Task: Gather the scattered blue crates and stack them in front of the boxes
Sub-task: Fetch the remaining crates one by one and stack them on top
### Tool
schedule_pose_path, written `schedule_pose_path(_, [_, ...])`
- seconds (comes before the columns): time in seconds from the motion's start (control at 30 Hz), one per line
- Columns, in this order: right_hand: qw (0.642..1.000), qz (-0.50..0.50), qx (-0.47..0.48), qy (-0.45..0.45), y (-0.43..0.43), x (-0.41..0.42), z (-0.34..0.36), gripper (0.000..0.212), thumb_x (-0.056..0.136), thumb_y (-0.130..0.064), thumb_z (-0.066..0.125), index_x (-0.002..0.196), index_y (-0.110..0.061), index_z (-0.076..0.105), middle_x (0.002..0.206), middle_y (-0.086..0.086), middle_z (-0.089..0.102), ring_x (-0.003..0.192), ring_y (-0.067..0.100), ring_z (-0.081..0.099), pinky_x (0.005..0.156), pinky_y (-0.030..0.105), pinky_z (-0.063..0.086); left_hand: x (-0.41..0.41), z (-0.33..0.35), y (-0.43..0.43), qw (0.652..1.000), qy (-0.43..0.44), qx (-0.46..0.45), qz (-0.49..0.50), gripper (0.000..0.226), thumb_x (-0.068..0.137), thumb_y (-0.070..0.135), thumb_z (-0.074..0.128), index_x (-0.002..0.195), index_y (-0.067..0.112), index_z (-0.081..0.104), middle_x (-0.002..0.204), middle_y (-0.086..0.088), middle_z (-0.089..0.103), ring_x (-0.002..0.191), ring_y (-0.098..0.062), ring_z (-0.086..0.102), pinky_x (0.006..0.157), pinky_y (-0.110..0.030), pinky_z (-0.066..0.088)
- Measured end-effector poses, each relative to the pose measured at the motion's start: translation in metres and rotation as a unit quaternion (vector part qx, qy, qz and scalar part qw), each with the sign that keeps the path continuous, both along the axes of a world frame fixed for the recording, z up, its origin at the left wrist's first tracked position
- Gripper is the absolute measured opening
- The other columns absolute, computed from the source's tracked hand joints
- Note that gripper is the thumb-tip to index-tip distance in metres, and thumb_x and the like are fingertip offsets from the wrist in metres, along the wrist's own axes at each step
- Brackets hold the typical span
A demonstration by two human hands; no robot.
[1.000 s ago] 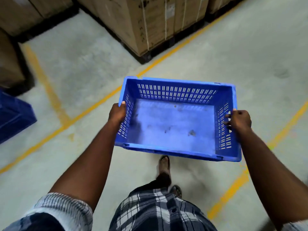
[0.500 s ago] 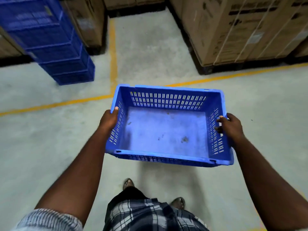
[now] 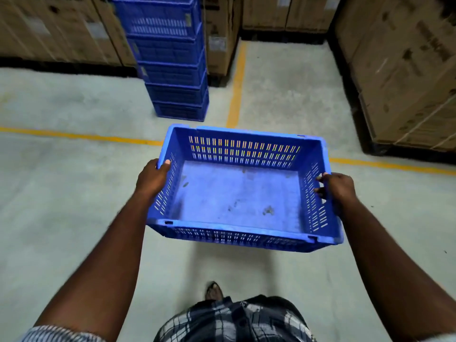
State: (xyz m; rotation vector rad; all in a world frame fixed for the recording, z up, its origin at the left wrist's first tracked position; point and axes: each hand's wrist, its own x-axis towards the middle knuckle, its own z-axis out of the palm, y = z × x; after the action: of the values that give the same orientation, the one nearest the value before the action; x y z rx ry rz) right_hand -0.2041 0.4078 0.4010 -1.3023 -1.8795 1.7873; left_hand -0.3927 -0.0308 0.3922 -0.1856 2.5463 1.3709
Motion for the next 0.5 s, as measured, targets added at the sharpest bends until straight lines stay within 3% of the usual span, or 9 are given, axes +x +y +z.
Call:
schedule_pose_path(0.23, [0.998, 0.035, -0.031, 0.031, -0.066, -0.130, 0.020, 0.015, 0.089, -0.006, 0.046, 0.081, -0.006, 0.058, 0.082, 0.006, 0.062, 0.040, 0.013, 0.059, 0.046, 0.024, 0.042, -0.066, 0.020, -0.082, 0.997, 0.033, 0.026, 0.061, 0.033, 0.093, 0.036, 0.056, 0.119, 0.017, 0.062, 0.099, -0.007, 0.067, 0.071, -0.017, 0.061, 0.070, -0.033, 0.047])
schedule_pose_path(0.33, [0.997, 0.054, -0.037, 0.038, -0.080, -0.181, 0.022, 0.015, 0.088, -0.004, 0.045, 0.082, -0.005, 0.059, 0.087, 0.009, 0.062, 0.045, 0.015, 0.061, 0.046, 0.024, 0.043, -0.100, 0.021, -0.107, 0.996, 0.026, 0.043, 0.076, 0.039, 0.089, 0.040, 0.059, 0.122, 0.021, 0.060, 0.099, -0.007, 0.069, 0.073, -0.018, 0.063, 0.077, -0.040, 0.053])
schedule_pose_path(0.5, [0.988, 0.137, -0.051, 0.057, -0.097, -0.269, 0.029, 0.023, 0.092, 0.002, 0.039, 0.095, -0.007, 0.059, 0.089, 0.008, 0.057, 0.051, 0.016, 0.061, 0.043, 0.022, 0.048, -0.177, 0.023, -0.131, 0.993, 0.012, 0.065, 0.093, 0.050, 0.093, 0.035, 0.060, 0.137, 0.024, 0.037, 0.099, -0.010, 0.062, 0.078, -0.022, 0.061, 0.082, -0.043, 0.053])
